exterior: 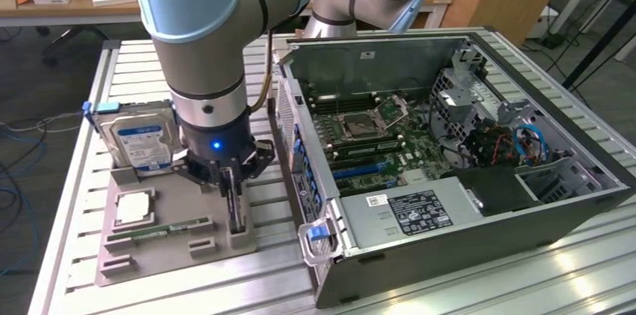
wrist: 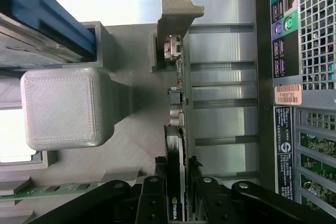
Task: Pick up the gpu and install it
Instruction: 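Pick up the gpu and move the gpu toward the slot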
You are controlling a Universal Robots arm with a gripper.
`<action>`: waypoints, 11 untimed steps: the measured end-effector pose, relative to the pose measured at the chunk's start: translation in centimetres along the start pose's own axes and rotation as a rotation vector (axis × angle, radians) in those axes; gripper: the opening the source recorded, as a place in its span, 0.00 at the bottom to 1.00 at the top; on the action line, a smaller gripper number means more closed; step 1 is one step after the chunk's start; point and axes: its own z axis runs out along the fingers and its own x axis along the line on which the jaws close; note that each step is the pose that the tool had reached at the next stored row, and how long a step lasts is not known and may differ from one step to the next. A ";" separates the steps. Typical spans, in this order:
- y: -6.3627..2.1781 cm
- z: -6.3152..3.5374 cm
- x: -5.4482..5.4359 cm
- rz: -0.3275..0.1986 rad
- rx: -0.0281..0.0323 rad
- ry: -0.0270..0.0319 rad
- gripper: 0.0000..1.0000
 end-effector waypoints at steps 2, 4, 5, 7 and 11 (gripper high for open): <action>0.00 0.00 0.0 0.001 0.0000 -0.0001 0.27; 0.00 0.00 0.0 0.002 0.0001 -0.0002 0.27; 0.00 0.00 0.0 0.003 0.0001 -0.0002 0.27; 0.00 0.00 0.0 0.004 0.0001 -0.0002 0.27; 0.00 0.00 0.0 0.006 0.0002 -0.0003 0.27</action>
